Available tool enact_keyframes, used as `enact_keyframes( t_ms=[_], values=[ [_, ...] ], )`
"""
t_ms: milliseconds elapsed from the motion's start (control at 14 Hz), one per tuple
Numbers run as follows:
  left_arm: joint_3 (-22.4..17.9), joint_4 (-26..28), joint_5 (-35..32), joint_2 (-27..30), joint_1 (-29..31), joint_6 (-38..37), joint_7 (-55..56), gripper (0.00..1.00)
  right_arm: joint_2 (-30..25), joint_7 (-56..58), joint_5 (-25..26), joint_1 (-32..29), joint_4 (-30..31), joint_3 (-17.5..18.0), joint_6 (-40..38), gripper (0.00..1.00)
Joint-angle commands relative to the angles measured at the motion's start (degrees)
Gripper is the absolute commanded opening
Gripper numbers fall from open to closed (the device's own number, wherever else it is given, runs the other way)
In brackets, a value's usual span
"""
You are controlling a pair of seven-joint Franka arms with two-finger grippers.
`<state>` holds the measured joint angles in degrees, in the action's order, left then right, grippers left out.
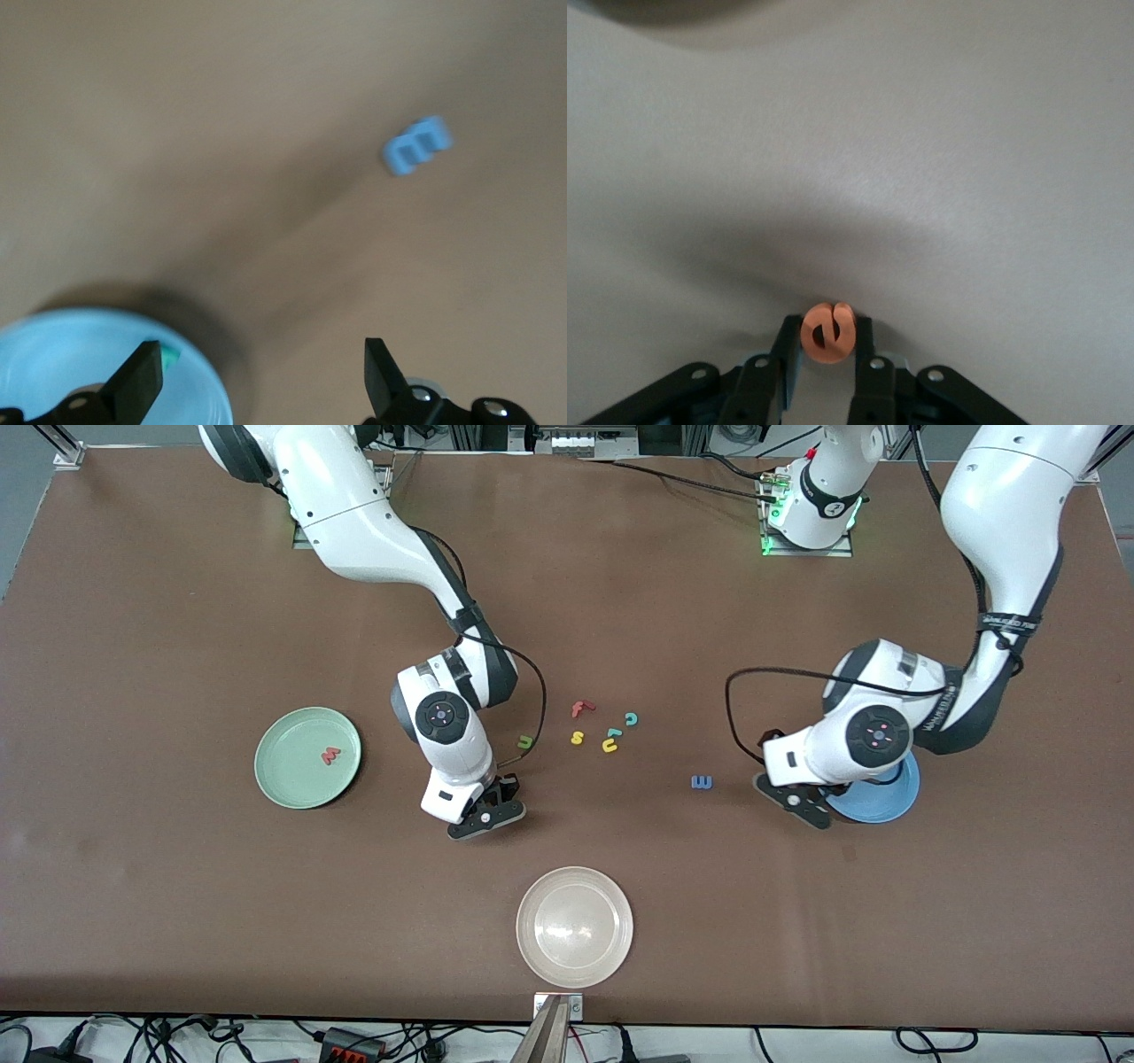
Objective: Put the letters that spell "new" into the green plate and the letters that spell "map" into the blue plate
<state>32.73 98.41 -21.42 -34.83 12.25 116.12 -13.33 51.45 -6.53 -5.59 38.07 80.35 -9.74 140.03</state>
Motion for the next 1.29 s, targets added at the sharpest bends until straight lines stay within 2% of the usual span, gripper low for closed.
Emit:
enact_keyframes(
  t_ms=[0, 214, 357, 643, 786, 929, 1071, 1143, 1214],
  values=[
    [0.1, -5.3, -1.0, -5.1, -4.2, 0.2, -8.9, 1.00, -4.0, 0.4, 0.0, -2.4, -0.3, -0.2, -6.7, 0.09],
    [-0.3, -5.0, -1.2, -6.2, -9.1, 2.7, -16.3, 1.00, -10.1, 0.5, 0.0, -8.6, 1.4, -0.2, -19.9, 0.09],
    [-0.4, -5.2, -1.3, -6.8, -9.7, 4.0, -20.3, 1.00, -15.0, 1.4, 0.0, -12.9, 7.1, -0.3, -24.3, 0.09],
    [-0.6, -5.3, -8.0, -9.9, -10.1, 8.5, -31.6, 1.00, -22.5, 7.0, 1.0, -20.7, 23.0, -0.4, -18.1, 0.09],
    [-0.6, -5.1, -8.8, -10.0, -10.4, 8.5, -32.8, 0.98, -23.0, 7.3, 1.1, -22.1, 26.6, -0.5, -15.3, 0.10],
    [-0.8, -4.9, -9.5, -10.4, -10.6, 8.6, -32.8, 0.88, -22.0, 7.3, 1.1, -22.9, 28.8, -0.5, -11.3, 0.11],
    [-0.7, -5.4, -14.3, -11.6, -10.4, 9.8, -32.7, 0.82, -20.0, 7.8, 1.1, -23.7, 29.4, -0.5, -7.9, 0.14],
    [-0.7, -5.4, -14.9, -12.1, -10.1, 11.0, -32.7, 0.80, -19.7, 7.8, 1.1, -24.2, 29.2, -0.5, -7.7, 0.37],
    [-0.7, -5.4, -14.9, -12.5, -9.8, 12.0, -32.7, 0.79, -20.0, 7.4, 0.9, -24.2, 29.0, -0.5, -7.9, 0.99]
  ],
)
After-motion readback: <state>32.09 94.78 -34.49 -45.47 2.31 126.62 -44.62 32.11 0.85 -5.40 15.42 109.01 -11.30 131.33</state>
